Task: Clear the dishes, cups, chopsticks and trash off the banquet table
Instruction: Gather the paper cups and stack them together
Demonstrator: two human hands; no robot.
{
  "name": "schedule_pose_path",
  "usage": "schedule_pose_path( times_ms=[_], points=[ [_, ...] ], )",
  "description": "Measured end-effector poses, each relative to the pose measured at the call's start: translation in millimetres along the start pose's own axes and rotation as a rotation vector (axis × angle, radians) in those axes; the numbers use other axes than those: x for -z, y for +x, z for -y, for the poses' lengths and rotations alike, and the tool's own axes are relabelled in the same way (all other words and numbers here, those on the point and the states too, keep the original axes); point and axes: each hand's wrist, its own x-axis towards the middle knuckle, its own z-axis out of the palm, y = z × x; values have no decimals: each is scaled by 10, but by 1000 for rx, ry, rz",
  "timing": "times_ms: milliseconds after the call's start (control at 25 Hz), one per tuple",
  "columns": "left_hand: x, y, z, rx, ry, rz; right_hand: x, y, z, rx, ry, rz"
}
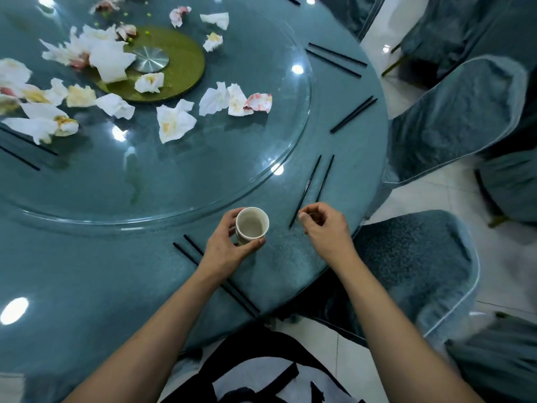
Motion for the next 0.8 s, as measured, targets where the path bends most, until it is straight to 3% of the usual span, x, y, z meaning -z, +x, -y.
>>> schedule_pose_path(
  times_ms=[400, 800],
  points=[
    [192, -105, -231, -4, 4, 68, -35, -293, 167, -5, 35, -60],
    [581, -424, -789, -79, -1, 25, -127, -406, 522, 108, 62, -74]
  ],
)
